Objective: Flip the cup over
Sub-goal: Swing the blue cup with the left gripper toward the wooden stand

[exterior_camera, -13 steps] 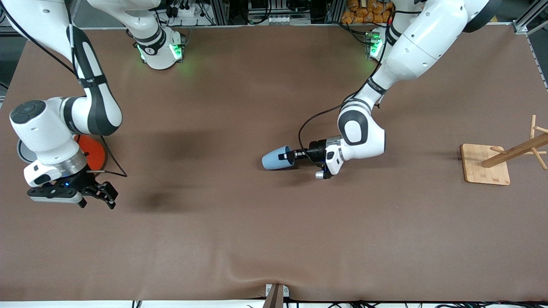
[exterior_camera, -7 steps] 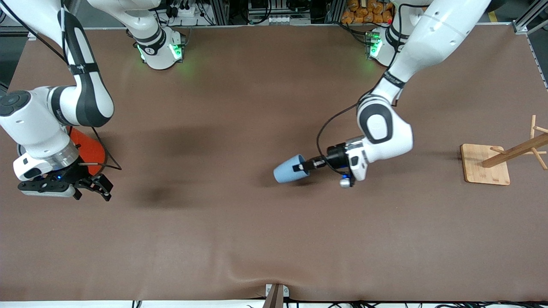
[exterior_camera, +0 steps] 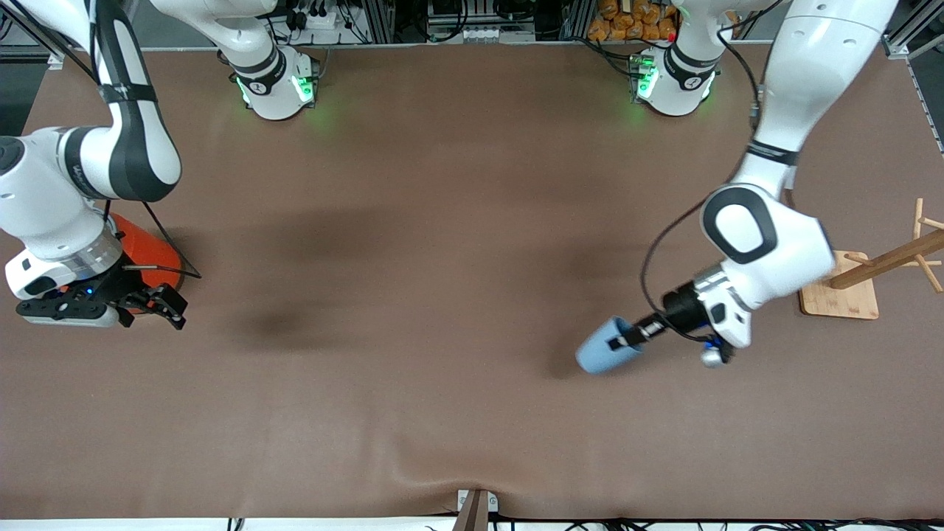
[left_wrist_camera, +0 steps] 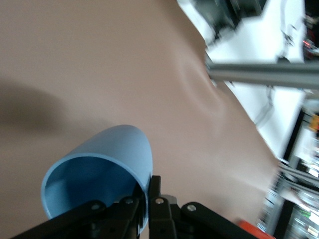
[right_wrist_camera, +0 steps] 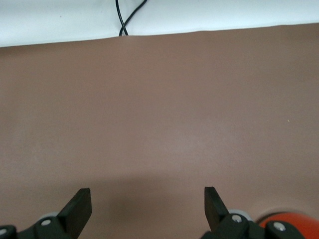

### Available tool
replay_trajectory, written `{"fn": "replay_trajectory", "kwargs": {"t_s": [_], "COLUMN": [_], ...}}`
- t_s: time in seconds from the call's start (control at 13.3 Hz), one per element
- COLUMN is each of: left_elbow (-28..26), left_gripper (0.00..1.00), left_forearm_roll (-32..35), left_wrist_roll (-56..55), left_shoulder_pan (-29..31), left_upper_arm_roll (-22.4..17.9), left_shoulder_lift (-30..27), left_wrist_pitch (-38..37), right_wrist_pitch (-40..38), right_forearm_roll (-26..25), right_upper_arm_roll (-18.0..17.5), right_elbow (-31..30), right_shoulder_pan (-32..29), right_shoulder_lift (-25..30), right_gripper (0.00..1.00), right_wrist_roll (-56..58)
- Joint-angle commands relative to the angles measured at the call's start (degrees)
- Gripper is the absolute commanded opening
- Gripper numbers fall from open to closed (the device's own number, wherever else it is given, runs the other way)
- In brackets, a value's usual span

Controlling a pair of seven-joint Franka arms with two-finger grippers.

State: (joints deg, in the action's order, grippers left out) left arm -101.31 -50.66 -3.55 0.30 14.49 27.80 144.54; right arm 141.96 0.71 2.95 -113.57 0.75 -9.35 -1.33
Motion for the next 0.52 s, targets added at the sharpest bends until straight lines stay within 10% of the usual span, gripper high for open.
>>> {"fn": "replay_trajectory", "kwargs": {"t_s": [0.0, 0.45], "left_elbow": [5.31, 9.9], "left_gripper": [0.0, 0.0], "left_forearm_roll": [18.15, 38.51], "left_wrist_roll": [-9.16, -15.53], "left_shoulder_pan": [-0.56, -0.04], "left_upper_arm_roll": [-4.19, -10.27], "left_shoulder_lift": [1.98, 3.67], "left_wrist_pitch": [-0.04, -4.76], "right_wrist_pitch": [-4.4, -11.17], "right_forearm_roll": [-0.8, -0.8], "right_upper_arm_roll": [-0.92, -0.92], "right_elbow": [-0.77, -0.69], "right_shoulder_pan": [-1.71, -1.72], "right_shoulder_lift": [3.63, 7.41], "right_gripper": [1.0, 1.0], "right_wrist_roll": [0.01, -0.25]}}
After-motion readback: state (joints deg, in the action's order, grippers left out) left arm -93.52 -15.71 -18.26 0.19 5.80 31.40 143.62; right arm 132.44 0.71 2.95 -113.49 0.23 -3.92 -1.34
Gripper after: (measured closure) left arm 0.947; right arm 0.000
